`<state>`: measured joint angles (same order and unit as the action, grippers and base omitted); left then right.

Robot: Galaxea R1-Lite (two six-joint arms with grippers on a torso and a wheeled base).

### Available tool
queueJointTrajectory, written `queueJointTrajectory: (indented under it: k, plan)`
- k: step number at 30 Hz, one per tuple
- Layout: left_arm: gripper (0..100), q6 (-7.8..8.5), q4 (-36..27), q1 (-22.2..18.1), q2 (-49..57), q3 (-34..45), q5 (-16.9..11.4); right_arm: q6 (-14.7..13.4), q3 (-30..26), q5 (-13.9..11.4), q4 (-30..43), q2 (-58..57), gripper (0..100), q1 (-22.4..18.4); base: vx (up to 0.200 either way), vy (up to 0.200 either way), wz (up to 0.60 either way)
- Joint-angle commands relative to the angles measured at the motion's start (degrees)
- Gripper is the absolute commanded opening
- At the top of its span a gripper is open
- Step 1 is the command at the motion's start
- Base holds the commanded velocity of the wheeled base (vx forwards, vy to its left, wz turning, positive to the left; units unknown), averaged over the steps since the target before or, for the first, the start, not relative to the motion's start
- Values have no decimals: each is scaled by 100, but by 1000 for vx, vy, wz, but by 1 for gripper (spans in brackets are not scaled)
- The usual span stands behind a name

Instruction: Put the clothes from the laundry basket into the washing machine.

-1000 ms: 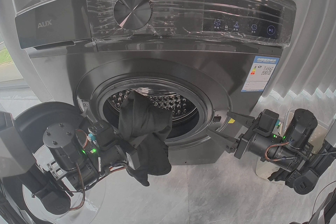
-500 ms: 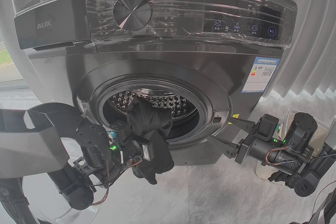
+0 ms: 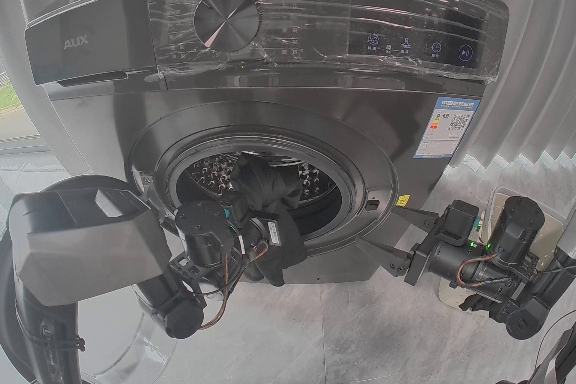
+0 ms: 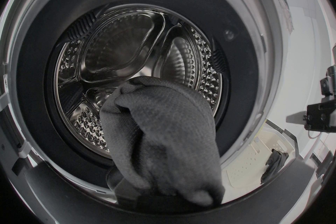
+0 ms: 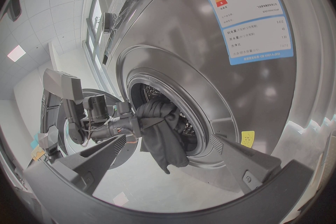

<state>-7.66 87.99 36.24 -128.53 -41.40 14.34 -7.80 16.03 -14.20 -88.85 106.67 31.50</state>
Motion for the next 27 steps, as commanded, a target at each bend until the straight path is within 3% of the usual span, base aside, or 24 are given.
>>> queueJointTrajectory:
  k: [1, 16, 27]
  plan:
    - [0, 1, -72, -117, -437, -483, 122, 112, -179, -21, 8, 12, 100, 5, 0, 0, 0]
    - [0, 1, -379, -390, -902, -1705, 122, 165, -381, -30, 8, 47, 100, 137, 0, 0, 0]
    - [0, -8, -1258, -706, -1781, -3419, 69, 165, -381, -30, -1, 126, 100, 199, 0, 0, 0]
